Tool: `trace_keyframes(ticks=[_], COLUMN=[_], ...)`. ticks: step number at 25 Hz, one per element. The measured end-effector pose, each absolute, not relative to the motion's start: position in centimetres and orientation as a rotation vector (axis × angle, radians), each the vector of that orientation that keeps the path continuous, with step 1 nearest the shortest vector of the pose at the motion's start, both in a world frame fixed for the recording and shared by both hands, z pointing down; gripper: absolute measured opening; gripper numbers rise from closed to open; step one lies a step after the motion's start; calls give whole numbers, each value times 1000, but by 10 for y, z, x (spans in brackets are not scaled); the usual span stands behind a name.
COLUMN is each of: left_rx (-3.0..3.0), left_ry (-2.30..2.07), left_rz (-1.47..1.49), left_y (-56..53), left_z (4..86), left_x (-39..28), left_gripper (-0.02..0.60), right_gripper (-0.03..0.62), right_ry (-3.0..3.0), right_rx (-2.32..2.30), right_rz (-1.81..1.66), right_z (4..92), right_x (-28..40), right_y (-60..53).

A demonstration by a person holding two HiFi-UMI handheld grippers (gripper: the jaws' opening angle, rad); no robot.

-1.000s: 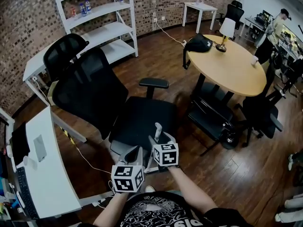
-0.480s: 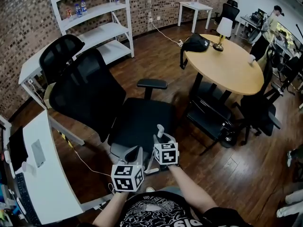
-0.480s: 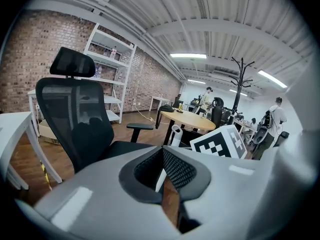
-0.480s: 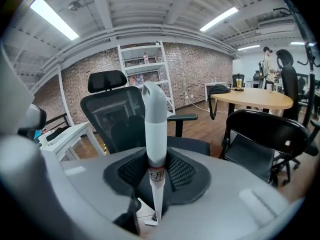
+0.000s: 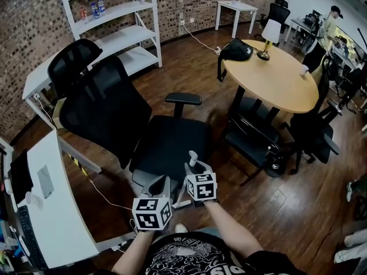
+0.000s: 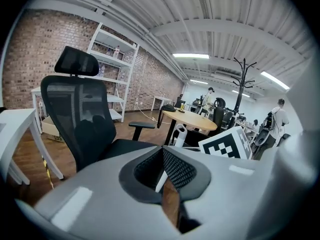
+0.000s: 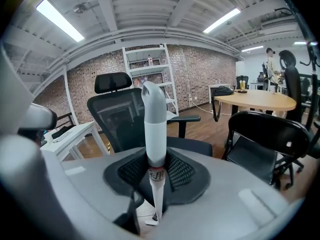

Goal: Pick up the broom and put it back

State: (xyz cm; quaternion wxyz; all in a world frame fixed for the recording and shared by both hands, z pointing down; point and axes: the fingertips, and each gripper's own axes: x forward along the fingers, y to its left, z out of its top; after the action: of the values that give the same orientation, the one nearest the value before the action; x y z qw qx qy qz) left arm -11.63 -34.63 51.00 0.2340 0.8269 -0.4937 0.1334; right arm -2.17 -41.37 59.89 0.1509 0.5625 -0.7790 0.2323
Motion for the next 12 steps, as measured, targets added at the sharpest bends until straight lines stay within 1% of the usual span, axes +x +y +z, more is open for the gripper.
trace_keyframes(ticks=[12], left_rx=[2214], left_ry=[-1442], left_rz=[296], left_y=[-307], left_z=[500], left_x=[-113], left_gripper=[5], right_gripper=[100], right_ry=[-2336], right_rx=[1465], right_rz=[597], right_z=[582], right_x=[-42], right_y=[-352])
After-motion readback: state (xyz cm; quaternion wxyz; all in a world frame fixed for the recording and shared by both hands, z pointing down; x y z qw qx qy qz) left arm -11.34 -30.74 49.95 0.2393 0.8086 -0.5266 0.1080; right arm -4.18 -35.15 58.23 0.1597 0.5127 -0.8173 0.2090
